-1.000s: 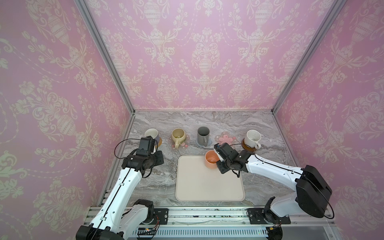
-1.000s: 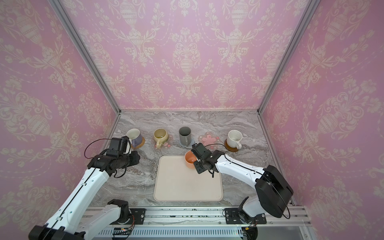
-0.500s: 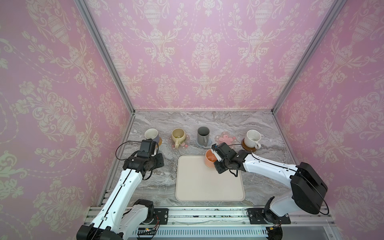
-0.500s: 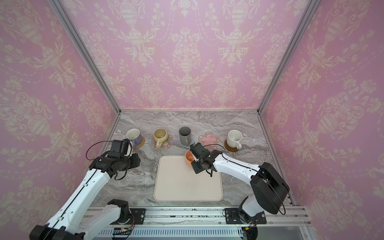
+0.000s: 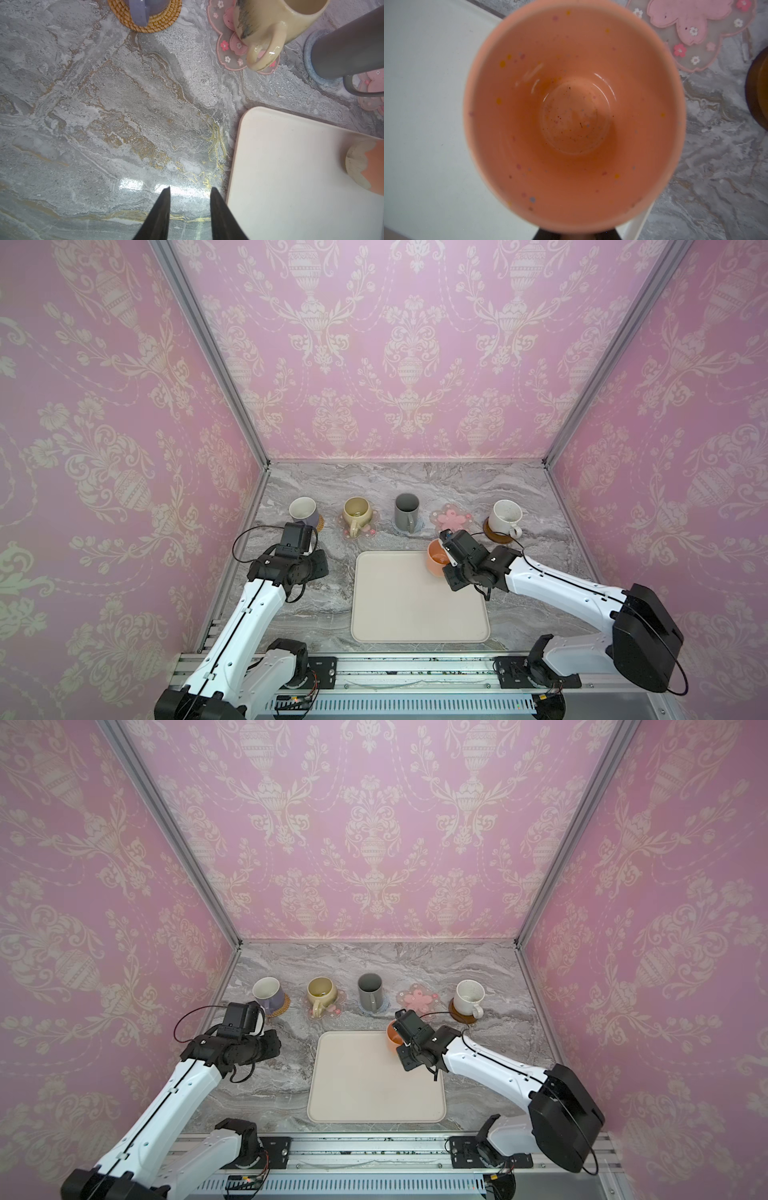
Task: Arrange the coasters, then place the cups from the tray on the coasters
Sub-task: 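Carry the peach mug with the right gripper toward the pink flower coaster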
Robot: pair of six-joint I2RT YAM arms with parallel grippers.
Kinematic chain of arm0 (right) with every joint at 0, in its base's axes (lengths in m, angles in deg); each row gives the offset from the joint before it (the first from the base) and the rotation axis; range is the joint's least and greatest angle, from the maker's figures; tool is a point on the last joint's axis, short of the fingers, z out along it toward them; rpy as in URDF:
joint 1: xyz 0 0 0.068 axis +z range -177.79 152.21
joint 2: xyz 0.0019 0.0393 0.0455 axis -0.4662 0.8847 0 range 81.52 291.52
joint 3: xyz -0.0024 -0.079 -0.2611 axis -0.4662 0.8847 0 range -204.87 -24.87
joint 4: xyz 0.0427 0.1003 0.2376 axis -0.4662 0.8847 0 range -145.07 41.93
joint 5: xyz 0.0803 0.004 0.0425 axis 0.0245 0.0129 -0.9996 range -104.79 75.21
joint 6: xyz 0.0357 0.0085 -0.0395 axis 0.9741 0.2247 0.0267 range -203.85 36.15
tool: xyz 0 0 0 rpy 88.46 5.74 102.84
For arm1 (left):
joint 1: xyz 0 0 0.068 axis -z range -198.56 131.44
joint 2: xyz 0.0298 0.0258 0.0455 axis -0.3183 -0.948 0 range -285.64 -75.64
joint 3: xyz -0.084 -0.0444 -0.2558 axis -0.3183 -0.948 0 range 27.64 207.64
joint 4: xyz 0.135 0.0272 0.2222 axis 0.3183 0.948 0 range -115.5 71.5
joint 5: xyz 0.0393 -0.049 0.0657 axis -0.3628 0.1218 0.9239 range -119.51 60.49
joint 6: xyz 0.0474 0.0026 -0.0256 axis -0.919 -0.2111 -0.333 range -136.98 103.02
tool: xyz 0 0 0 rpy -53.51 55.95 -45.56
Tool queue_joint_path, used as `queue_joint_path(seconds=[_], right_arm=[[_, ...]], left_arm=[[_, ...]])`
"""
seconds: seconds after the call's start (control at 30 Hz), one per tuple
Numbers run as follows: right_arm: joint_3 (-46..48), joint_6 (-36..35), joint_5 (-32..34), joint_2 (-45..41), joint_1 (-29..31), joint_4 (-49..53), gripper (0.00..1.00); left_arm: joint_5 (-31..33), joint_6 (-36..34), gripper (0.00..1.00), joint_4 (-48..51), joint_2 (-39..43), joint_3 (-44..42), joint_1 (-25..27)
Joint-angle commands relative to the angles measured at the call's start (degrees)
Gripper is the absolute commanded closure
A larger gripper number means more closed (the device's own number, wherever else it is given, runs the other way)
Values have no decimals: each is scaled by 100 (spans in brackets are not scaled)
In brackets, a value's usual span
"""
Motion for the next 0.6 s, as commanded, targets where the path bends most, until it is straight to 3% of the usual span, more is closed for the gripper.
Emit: queue_joint_path(seconds=[0.0, 0.3, 0.57], right_arm=[[84, 142, 328, -487, -118, -160, 100], [239, 96, 565, -1026, -692, -195, 100], [115, -3, 561, -1006, -1160, -556, 100]], left_arm=[[7, 125, 65, -36, 64, -101, 41], [-20, 161, 65, -24, 95, -105, 54], [-41, 223, 65, -47, 118, -171, 68]])
